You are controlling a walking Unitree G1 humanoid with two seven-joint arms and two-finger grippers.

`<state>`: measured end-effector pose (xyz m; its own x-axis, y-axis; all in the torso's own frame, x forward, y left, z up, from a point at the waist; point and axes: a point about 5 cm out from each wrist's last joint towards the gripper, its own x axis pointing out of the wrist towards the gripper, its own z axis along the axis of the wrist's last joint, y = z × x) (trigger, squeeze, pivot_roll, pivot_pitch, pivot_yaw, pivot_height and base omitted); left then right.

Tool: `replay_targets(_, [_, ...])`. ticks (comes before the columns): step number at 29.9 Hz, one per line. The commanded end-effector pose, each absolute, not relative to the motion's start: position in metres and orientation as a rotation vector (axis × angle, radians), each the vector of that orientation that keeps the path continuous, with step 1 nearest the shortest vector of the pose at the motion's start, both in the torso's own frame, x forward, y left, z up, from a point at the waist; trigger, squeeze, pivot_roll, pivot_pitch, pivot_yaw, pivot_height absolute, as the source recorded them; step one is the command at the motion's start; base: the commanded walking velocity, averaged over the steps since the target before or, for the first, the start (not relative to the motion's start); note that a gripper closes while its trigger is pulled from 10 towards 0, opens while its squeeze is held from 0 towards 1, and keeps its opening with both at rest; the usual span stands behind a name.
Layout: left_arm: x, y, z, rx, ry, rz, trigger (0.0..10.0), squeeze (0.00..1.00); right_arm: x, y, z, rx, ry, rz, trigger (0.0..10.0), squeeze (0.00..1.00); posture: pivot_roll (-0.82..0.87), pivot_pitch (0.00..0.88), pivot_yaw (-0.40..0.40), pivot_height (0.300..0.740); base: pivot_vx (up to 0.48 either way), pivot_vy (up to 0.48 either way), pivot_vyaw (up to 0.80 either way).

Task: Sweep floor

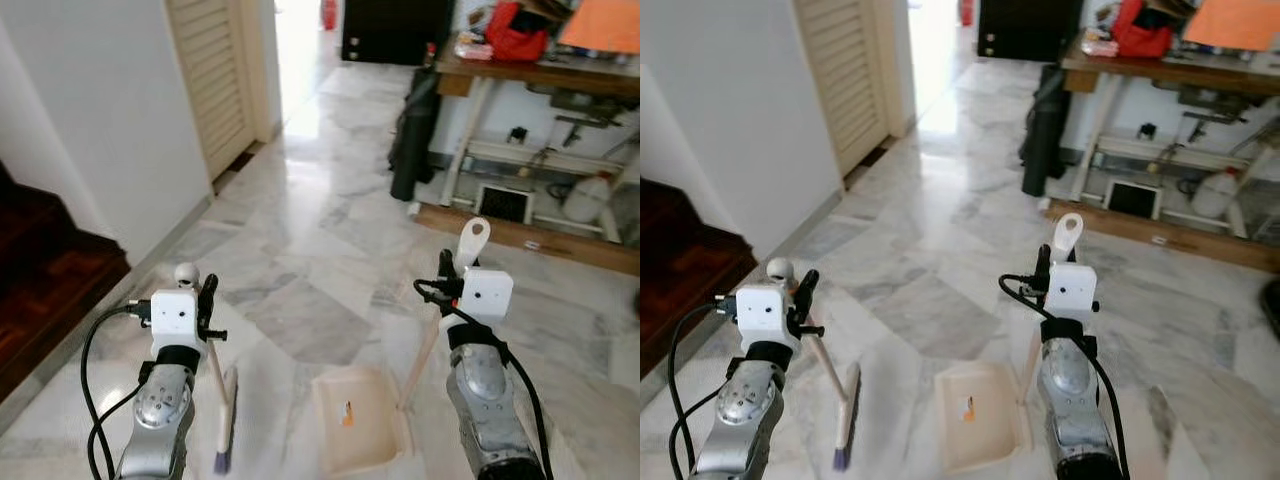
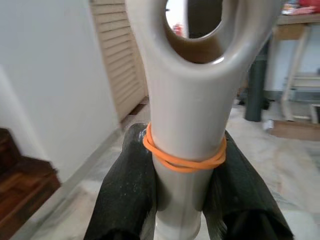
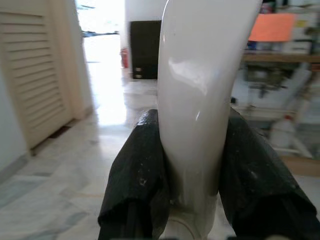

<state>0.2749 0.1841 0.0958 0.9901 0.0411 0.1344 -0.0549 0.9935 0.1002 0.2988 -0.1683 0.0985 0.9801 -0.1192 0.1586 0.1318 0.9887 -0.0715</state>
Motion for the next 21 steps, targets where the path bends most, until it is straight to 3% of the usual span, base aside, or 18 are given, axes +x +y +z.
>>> replay_targets(1, [0.2768,0.1818,0.104,0.097,-0.178,0.039,10.0,0.0,0.3016,-0.1694,0.1097,-0.077,-0.199,-0.132,10.0,0.0,0.04,0.0,0.011,0.74,0.0,0.0,-0.79])
replay_targets(5, [0.2768,0.1821,0.1029,0.083,-0.169,0.044,10.0,0.0,0.3015,-0.1695,0.1097,-0.081,-0.197,-0.134,10.0,0.0,0.05,0.0,0.01,0.74,0.0,0.0,-0.79])
replay_targets(10, [0.2775,0.1826,0.1032,0.085,-0.17,0.043,10.0,0.0,0.3023,-0.1699,0.1101,-0.084,-0.197,-0.138,10.0,0.0,0.05,0.0,0.011,0.74,0.0,0.414,-0.79])
replay_targets(21, [0.2786,0.1819,0.1034,0.09,-0.171,0.034,10.0,0.0,0.3035,-0.169,0.1106,-0.084,-0.199,-0.134,10.0,0.0,0.04,0.0,0.014,0.74,0.0,0.028,-0.79])
